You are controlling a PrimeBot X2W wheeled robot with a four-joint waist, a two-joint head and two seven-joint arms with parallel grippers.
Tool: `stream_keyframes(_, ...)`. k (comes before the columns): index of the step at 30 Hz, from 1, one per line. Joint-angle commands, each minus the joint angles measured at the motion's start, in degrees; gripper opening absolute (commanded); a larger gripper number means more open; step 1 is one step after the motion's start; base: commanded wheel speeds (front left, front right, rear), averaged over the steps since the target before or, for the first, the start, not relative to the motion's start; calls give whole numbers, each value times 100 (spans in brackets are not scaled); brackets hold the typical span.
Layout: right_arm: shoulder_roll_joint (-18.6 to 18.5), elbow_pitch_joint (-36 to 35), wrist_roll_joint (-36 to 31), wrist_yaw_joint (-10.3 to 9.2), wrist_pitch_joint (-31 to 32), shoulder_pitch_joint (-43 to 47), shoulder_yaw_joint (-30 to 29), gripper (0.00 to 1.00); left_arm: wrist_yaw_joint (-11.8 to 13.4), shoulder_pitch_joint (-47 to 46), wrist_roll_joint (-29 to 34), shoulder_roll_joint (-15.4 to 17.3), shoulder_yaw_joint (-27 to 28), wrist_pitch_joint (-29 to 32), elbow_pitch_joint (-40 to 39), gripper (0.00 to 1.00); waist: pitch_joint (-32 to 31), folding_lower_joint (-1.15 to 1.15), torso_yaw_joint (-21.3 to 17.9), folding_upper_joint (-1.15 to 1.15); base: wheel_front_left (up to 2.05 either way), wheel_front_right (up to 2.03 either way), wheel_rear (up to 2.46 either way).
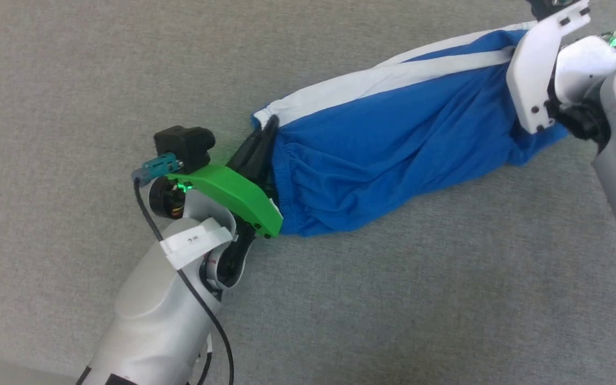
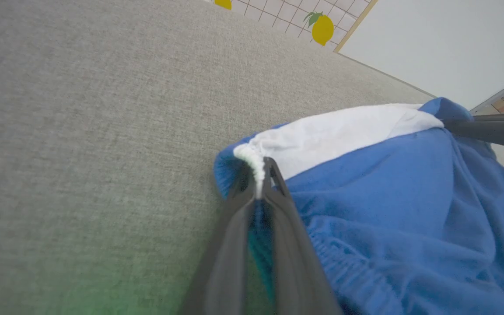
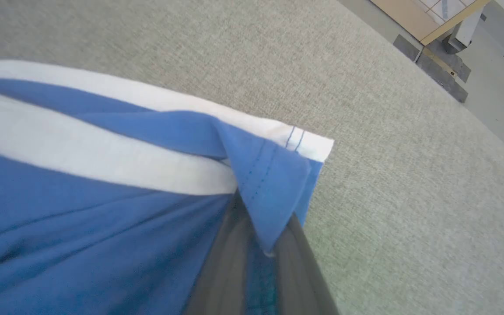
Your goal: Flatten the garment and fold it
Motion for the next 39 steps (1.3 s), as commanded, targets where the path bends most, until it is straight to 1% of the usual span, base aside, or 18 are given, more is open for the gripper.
stream_keyframes(1, -31, 148, 85, 19, 170, -91, 67, 0, -45, -30, 74, -25, -69, 96, 56, 0, 34, 0, 67, 0, 0, 0, 0)
stream_keyframes(6, -104, 447, 366, 19, 758, -254, 166, 0, -51, 1, 54, -12, -161, 252, -21, 0, 51, 0, 123, 0, 0, 0, 0)
stream_keyframes(9, -113, 470, 442, 19, 803, -293, 111, 0, -35, 23, 18, -21, -169, 293, -75, 0, 45, 0, 130, 0, 0, 0, 0)
stream_keyframes(10, -107, 447, 447, 19, 723, -286, 90, 29, -16, 29, 4, -25, -157, 292, -93, 33, 31, 0, 125, 0, 0, 0, 0)
stream_keyframes(11, -99, 433, 453, 19, 650, -267, 77, 98, 0, 38, -5, -26, -149, 289, -103, 90, 11, 0, 119, 0, 0, 0, 0)
stream_keyframes(12, -100, 428, 456, 19, 560, -229, 56, 100, 13, 50, -5, -22, -151, 289, -111, 100, -26, 0, 113, 0, 0, 0, 0)
stream_keyframes(14, -116, 386, 448, 19, 310, -136, 13, 100, 42, 76, 27, -6, -163, 255, -136, 100, -115, 0, 107, 0, 0, 0, 0)
stream_keyframes(17, -141, 264, 408, 19, -257, 79, -57, 100, 107, 162, 77, 28, -139, 114, -203, 100, -293, 0, 77, 0, 0, 0, 0)
stream_keyframes(21, -107, 86, 464, 19, -945, 605, -160, 100, 174, 412, 121, 125, -106, -90, -315, 100, -625, 0, -11, 0, 0, 0, 0)
stream_keyframes(27, -20, -419, 483, 19, -1871, 1427, -433, 100, 295, 869, 161, 285, -18, -406, -517, 100, -1061, 0, -153, 0, 0, 0, 0)
stream_keyframes(28, 37, -544, 492, 19, -2096, 1635, -568, 100, 337, 971, 200, 324, 2, -486, -574, 100, -1149, 0, -173, 0, 0, 0, 0)
stream_keyframes(31, 175, -770, 427, 19, -2519, 2091, -919, 100, 418, 1196, 259, 360, 109, -669, -709, 100, -1314, 0, -209, 0, 0, 0, 0)
stream_keyframes(35, 473, -1005, 241, 19, -2922, 2673, -1507, 100, 502, 1457, 507, 379, 308, -824, -842, 100, -1481, 0, -230, 0, 0, 0, 0)
stream_keyframes(37, 645, -1138, 150, 19, -3130, 2890, -1782, 100, 523, 1552, 698, 323, 519, -847, -963, 100, -1527, 0, -239, 0, 0, 0, 0)
stream_keyframes(39, 833, -1262, 90, 19, -3318, 3051, -2054, 100, 501, 1673, 977, 189, 844, -851, -1201, 100, -1552, 0, -244, 0, 0, 0, 0)
